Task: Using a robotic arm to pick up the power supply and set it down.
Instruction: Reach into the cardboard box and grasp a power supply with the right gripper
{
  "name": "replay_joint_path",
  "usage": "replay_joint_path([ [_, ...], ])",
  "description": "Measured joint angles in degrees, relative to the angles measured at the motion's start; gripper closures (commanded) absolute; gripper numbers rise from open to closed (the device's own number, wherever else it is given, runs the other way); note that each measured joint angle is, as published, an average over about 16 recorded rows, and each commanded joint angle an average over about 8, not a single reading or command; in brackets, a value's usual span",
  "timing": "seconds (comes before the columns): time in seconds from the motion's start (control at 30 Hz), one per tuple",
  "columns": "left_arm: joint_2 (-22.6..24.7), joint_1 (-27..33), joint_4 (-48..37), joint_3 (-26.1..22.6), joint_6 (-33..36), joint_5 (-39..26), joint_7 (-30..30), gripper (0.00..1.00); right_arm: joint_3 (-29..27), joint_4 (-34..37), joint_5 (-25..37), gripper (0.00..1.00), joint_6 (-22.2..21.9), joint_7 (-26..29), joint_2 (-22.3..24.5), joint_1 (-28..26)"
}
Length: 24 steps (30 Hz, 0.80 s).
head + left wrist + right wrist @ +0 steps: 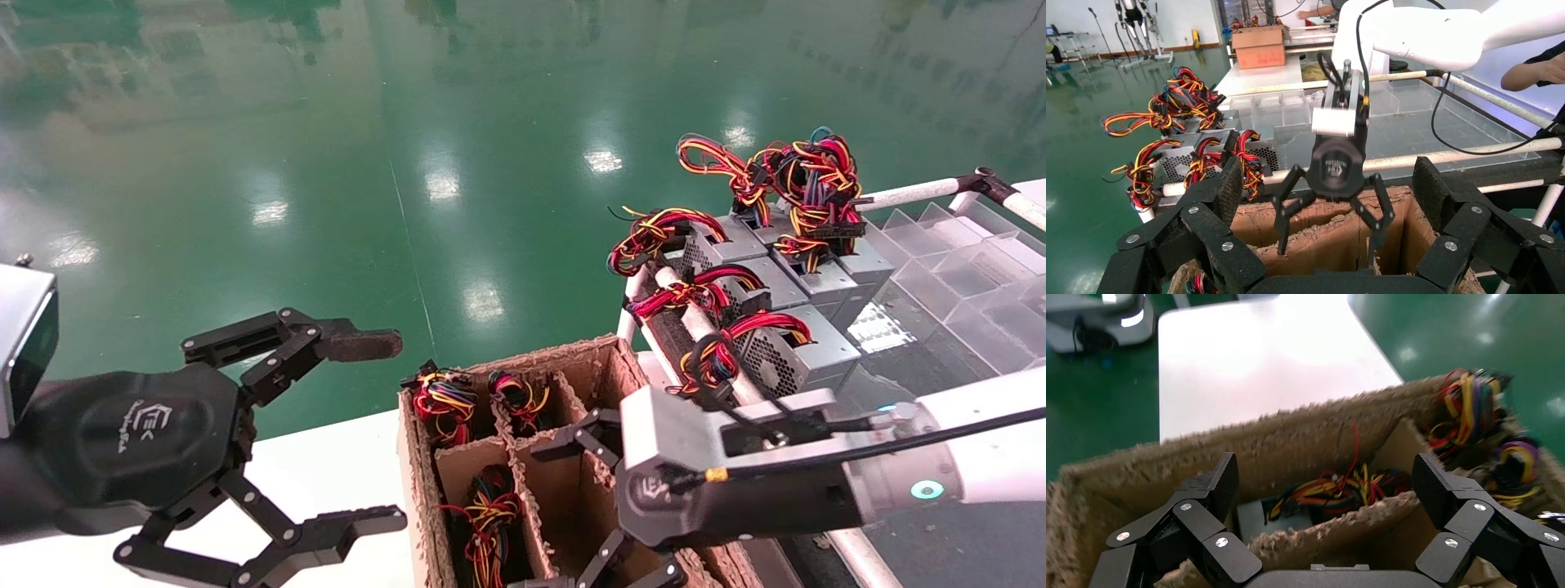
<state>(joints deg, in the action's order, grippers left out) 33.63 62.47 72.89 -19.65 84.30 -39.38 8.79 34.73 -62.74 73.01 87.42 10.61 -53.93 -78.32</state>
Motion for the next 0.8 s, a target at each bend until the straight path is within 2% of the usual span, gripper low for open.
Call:
replay_joint_path([
  [0.5, 0.0, 0.0, 0.0, 0.0, 0.0, 0.0, 0.0, 0.0, 6.1, 3.4, 11.7, 0.0, -3.4, -4.7, -9.5, -4.8],
  [0.8, 0.0, 0.0, 0.0, 0.0, 0.0, 0.0, 0.0, 0.0, 8.1, 5.6, 16.1, 0.0, -5.8, -7.4, -13.1, -6.1],
])
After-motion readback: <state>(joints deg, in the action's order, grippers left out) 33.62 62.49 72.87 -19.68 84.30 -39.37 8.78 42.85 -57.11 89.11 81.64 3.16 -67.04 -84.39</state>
